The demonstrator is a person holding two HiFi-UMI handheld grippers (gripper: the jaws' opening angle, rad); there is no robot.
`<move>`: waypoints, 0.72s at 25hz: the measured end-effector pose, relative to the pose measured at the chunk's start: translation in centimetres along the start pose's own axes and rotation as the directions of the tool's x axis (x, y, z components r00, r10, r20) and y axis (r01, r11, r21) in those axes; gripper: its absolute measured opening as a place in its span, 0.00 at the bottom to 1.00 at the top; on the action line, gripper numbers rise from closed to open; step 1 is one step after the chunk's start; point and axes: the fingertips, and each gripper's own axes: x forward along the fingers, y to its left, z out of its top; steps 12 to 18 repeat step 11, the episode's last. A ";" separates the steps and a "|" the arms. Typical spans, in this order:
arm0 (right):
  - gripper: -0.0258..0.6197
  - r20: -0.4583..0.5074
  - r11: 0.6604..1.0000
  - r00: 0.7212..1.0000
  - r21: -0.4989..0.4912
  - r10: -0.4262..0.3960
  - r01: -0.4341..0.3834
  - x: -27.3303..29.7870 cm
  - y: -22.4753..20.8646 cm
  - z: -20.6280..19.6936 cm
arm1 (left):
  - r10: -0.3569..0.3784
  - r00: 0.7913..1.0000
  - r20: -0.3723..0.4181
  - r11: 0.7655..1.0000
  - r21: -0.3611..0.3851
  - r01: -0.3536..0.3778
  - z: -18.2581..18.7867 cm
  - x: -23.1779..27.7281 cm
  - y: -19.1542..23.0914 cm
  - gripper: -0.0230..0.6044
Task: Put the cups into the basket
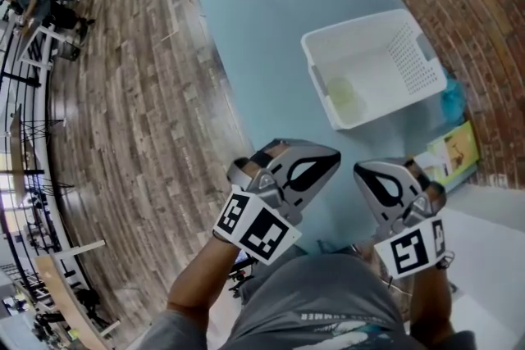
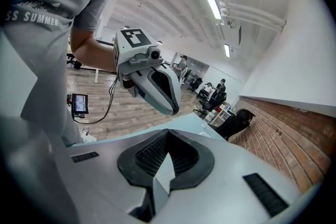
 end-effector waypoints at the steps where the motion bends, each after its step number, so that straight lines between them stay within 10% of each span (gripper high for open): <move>1: 0.06 0.002 1.000 1.000 0.000 -0.004 0.004 -0.4 0.2 0.0 | 0.000 1.000 0.001 1.000 0.002 0.000 0.2 -0.1 -0.4 0.04; 18: 0.06 0.009 1.000 1.000 0.015 0.009 -0.009 -3.7 3.9 0.0 | 0.011 1.000 -0.005 1.000 0.009 -0.011 2.4 -1.5 -4.5 0.04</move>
